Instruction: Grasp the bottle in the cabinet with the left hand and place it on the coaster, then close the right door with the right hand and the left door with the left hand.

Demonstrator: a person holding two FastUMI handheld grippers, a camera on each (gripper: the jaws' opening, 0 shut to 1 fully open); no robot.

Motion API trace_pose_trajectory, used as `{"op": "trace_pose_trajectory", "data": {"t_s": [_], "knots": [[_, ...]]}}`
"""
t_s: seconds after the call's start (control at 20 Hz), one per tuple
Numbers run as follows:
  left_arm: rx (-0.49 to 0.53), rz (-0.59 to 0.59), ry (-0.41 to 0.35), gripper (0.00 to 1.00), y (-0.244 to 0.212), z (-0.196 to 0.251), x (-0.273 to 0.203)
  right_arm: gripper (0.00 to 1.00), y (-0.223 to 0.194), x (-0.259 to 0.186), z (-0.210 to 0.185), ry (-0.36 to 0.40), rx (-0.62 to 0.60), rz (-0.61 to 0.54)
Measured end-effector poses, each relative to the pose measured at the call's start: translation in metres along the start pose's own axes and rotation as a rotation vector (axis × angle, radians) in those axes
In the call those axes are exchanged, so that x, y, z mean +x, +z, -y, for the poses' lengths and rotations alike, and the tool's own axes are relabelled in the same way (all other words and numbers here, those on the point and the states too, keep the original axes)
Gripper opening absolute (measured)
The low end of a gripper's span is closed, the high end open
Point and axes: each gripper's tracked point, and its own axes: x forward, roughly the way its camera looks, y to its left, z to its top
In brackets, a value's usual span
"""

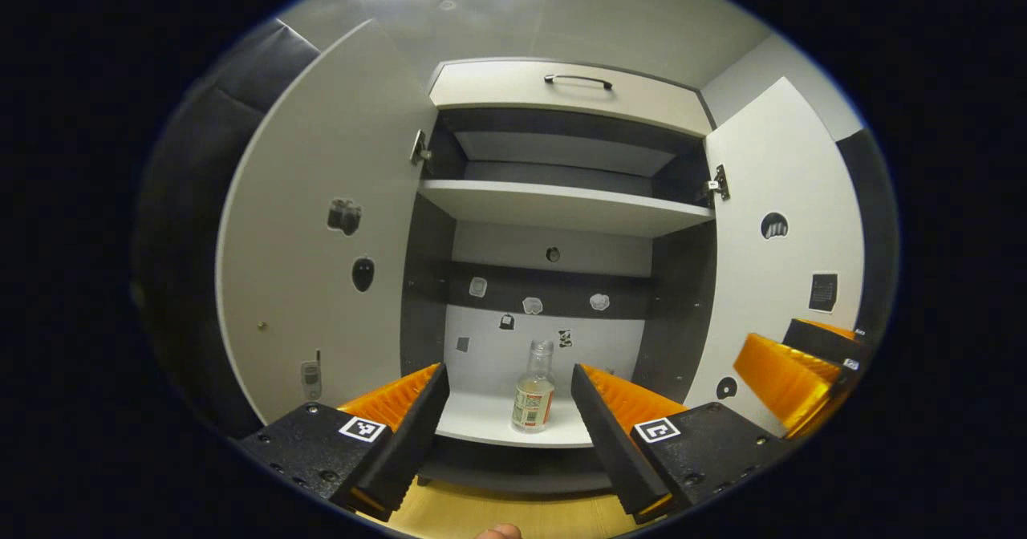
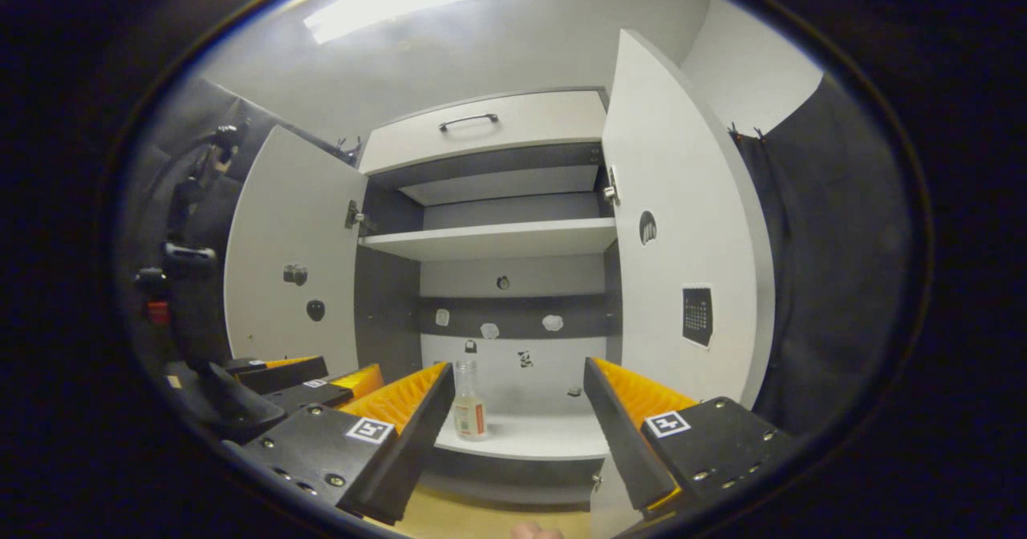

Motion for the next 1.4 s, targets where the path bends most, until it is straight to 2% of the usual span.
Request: {"op": "trace_pose_trajectory", "data": {"t_s": [0.15, 0.6, 0.85, 1.0, 1.1, 1.15, 1.35, 1.4], "knots": [[0.027, -0.038, 0.003, 0.96, -0.014, -0.003, 0.04, 0.98, -0.005, 0.0, 0.003, -0.014, -0.026, -0.013], [0.043, -0.113, -0.075, 0.97, -0.054, 0.022, 0.147, 0.98, -0.011, -0.003, 0.008, -0.067, -0.032, -0.038], [0.04, -0.185, -0.105, 0.97, -0.085, 0.035, 0.187, 0.98, -0.007, -0.008, 0.011, -0.089, -0.031, -0.024], [0.051, -0.22, -0.099, 0.96, -0.103, 0.036, 0.208, 0.98, -0.002, -0.012, 0.018, -0.11, -0.031, -0.014], [0.057, -0.24, -0.08, 0.88, -0.112, 0.031, 0.216, 0.98, -0.001, -0.016, 0.024, -0.127, -0.04, -0.012], [0.047, -0.235, -0.075, 0.67, -0.11, 0.03, 0.214, 0.98, 0.0, -0.017, 0.025, -0.132, -0.044, -0.01], [0.051, -0.204, -0.059, 0.49, -0.106, 0.026, 0.218, 0.98, 0.002, -0.021, 0.028, -0.133, -0.054, -0.001], [0.048, -0.204, -0.061, 0.51, -0.107, 0.027, 0.212, 0.98, 0.002, -0.021, 0.027, -0.128, -0.052, 0.0]]}}
